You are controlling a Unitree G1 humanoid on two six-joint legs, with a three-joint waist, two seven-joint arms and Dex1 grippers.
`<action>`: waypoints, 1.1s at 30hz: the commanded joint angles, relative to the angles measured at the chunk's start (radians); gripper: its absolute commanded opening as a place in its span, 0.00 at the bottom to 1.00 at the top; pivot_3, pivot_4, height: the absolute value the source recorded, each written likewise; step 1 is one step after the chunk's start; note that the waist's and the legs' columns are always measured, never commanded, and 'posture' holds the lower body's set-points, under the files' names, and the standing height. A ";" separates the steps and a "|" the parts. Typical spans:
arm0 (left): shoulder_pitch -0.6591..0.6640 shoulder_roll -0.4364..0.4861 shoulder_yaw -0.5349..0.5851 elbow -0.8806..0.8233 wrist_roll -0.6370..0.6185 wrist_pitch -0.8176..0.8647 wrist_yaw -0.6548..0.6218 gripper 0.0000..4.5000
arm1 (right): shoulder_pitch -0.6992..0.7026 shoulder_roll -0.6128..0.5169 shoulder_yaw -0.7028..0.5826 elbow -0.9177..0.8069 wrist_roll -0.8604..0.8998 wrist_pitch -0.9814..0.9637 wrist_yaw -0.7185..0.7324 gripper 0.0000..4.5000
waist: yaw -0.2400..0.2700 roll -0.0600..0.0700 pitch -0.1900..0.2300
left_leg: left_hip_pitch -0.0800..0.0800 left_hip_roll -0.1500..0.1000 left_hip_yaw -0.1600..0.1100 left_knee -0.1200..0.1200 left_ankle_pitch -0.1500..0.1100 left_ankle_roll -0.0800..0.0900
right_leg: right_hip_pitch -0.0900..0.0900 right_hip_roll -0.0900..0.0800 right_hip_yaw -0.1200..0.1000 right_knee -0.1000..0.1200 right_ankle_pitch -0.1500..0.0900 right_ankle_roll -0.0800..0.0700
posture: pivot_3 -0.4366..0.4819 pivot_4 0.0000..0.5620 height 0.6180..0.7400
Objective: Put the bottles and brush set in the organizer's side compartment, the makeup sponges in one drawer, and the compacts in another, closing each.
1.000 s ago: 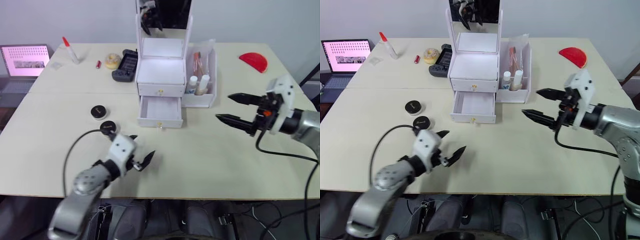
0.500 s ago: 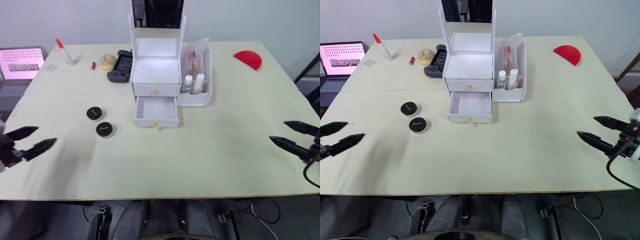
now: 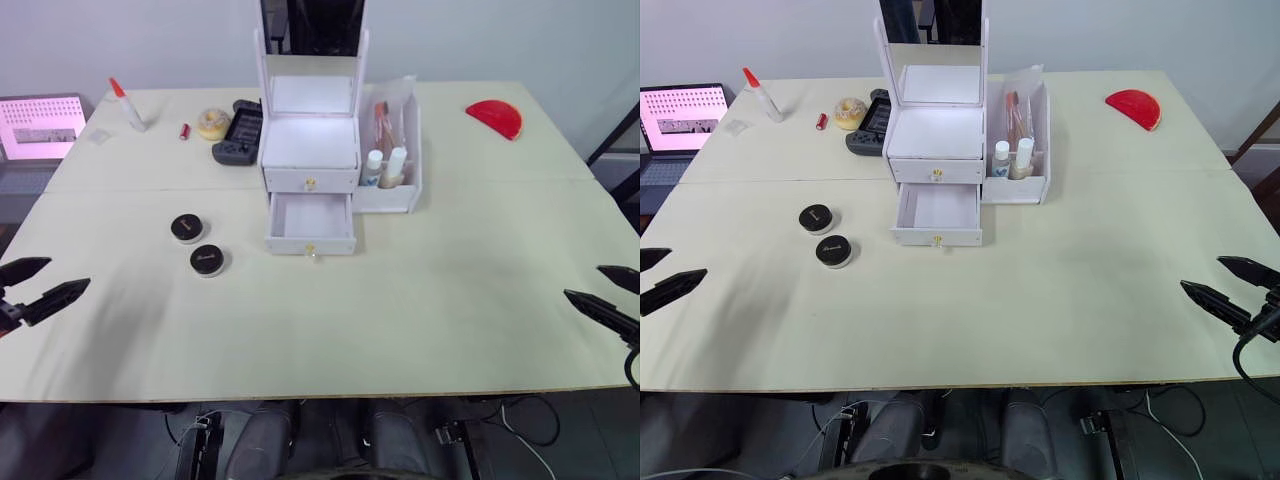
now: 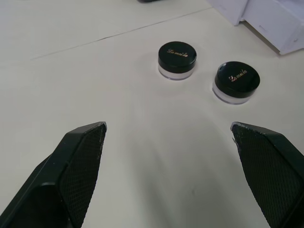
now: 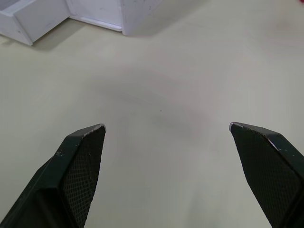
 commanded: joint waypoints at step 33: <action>-0.183 -0.441 -0.468 -0.335 0.124 0.051 0.624 0.98 | -0.754 0.050 0.575 -0.438 0.241 0.330 -0.163 1.00 | 0.004 -0.006 0.002 | 0.000 -0.001 0.001 0.003 0.002 0.003 | 0.000 0.004 -0.001 0.001 0.004 -0.004 | 0.48 0.27 0.98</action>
